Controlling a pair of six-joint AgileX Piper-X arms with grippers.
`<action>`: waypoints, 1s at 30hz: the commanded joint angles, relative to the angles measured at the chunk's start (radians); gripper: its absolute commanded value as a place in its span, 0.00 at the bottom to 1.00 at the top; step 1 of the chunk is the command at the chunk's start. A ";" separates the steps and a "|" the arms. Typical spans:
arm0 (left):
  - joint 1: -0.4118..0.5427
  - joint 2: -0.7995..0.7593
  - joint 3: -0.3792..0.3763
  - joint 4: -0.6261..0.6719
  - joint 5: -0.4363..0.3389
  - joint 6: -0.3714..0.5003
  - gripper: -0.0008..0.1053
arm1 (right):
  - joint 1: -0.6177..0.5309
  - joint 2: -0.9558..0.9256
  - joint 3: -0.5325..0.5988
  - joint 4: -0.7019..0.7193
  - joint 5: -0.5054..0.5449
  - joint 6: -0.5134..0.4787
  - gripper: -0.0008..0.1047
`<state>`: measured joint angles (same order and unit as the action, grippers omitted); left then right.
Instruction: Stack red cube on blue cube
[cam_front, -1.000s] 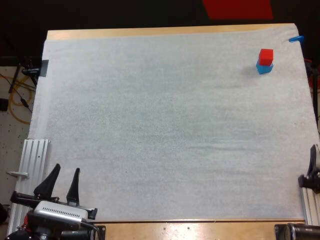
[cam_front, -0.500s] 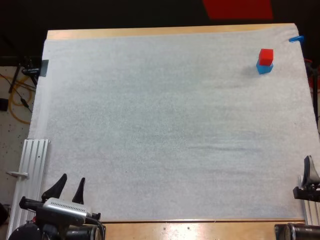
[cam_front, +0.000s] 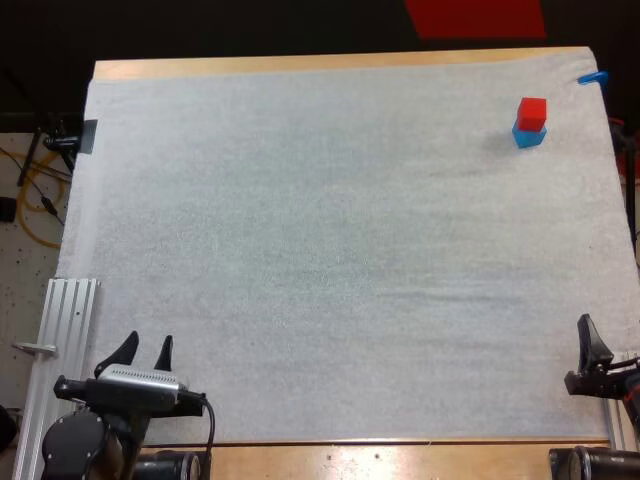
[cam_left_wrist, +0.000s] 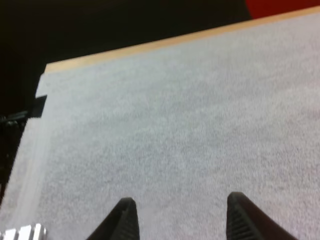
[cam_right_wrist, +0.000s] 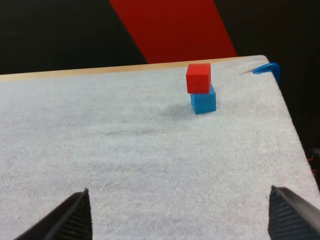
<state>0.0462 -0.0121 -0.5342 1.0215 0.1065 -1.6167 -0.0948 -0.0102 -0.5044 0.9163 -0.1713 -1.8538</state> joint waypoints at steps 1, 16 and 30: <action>0.000 -0.140 0.007 -0.005 -0.005 -0.009 0.40 | -0.004 -0.041 0.004 -0.015 -0.015 -0.013 0.67; 0.000 -0.140 0.019 -0.003 -0.003 -0.009 0.40 | -0.004 -0.041 0.006 0.059 -0.013 -0.013 0.67; 0.000 -0.140 0.019 -0.003 -0.003 -0.009 0.40 | -0.004 -0.041 0.006 0.059 -0.013 -0.013 0.67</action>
<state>0.0462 -0.0121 -0.5123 1.0227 0.1065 -1.6167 -0.0948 -0.0102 -0.4947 0.9753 -0.1713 -1.8538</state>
